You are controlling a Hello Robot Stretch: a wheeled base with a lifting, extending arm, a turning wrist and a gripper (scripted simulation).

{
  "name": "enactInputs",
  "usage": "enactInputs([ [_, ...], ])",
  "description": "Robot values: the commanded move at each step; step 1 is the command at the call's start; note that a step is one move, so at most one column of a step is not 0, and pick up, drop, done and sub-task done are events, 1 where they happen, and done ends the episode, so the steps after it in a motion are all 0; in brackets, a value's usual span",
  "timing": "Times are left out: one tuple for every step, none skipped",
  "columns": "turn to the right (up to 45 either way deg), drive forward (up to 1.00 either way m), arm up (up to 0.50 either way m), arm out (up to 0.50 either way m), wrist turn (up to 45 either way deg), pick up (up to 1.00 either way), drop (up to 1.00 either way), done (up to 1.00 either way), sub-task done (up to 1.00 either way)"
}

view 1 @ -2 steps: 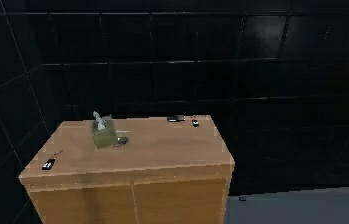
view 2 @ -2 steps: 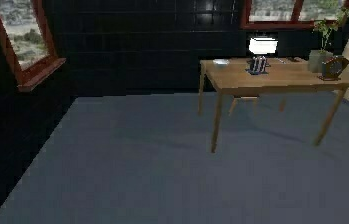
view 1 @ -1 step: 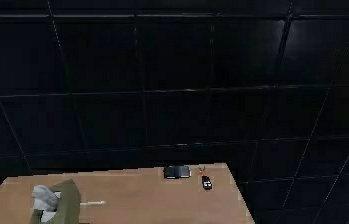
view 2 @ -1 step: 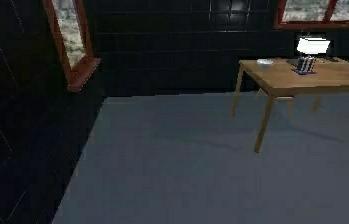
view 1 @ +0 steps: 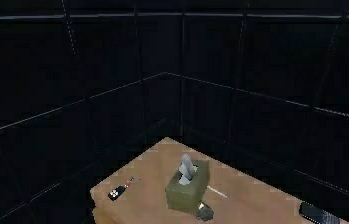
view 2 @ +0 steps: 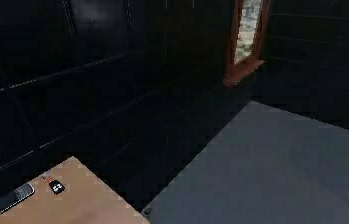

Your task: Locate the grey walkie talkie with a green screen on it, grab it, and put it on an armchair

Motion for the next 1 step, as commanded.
enactInputs([
  [-45.0, 0.0, 0.0, 0.0, 0.0, 0.0, 0.0, 0.0, 0.0],
])
